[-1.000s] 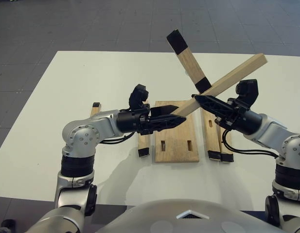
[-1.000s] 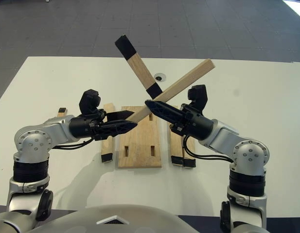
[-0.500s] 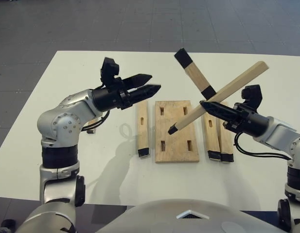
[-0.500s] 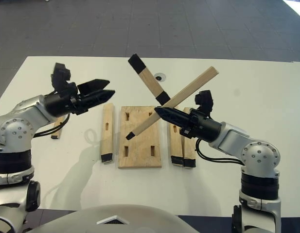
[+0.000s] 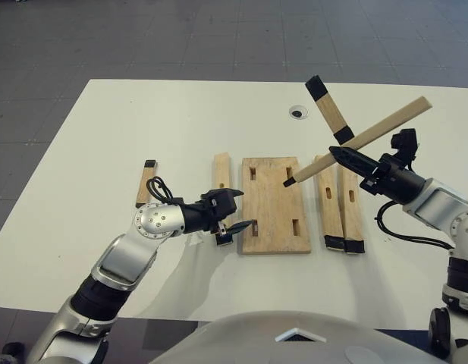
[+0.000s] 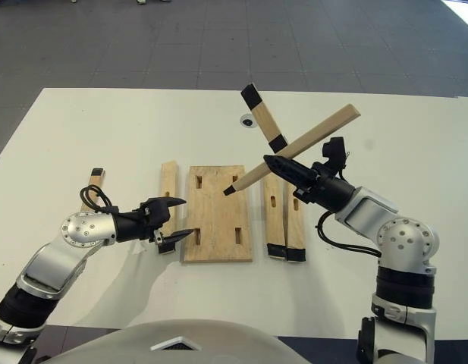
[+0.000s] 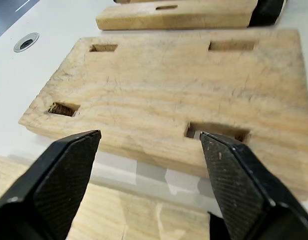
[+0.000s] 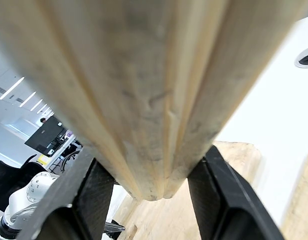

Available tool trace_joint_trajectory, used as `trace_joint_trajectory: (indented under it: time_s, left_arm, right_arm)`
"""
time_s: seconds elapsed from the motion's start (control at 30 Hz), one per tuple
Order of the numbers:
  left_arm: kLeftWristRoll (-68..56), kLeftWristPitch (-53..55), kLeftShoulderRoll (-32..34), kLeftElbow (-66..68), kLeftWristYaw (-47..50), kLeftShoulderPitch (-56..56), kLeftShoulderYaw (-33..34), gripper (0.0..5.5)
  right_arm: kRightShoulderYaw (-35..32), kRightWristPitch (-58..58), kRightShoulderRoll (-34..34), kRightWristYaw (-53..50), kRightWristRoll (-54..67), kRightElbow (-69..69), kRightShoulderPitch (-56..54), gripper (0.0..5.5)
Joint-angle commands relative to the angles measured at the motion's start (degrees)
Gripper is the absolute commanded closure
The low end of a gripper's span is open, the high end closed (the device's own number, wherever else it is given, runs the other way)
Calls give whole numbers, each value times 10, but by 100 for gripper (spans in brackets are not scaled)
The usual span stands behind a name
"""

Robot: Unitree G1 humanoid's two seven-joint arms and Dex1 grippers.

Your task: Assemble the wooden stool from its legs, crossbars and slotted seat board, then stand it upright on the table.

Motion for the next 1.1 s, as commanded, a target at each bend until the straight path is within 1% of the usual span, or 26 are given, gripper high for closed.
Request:
trace_joint_trajectory:
  time_s: [0.03, 0.13, 0.27, 0.47, 0.57, 0.7, 0.9, 1.1]
  left_arm:
    - [66, -31, 1, 5, 5, -8, -41, 182]
    - [79, -25, -20, -1, 12, -8, -53, 182]
    - [90, -30, -13, 0, 3, -7, -50, 182]
    - [139, -44, 41, 14, -38, -20, -63, 182]
    - [165, -59, 53, 44, -42, -42, -62, 182]
    - [172, -70, 32, 85, -35, -82, -52, 182]
    - [178, -67, 11, 97, -32, -86, -51, 182]
    - [193, -24, -8, 91, -12, -80, -45, 182]
  right_arm:
    - [2, 7, 10, -5, 1, -22, -14, 347]
    - [3, 9, 14, -4, -4, -23, -12, 347]
    - [2, 11, 13, -2, -6, -24, -8, 347]
    - [5, 10, 14, -4, -13, -28, -7, 347]
    - [25, -10, -3, 12, -64, -40, -7, 347]
    - [50, -22, -33, 56, -117, -61, -4, 347]
    - [20, -6, -67, 85, -117, -80, 8, 347]
    - [-14, 18, -62, 53, -84, -147, 76, 347]
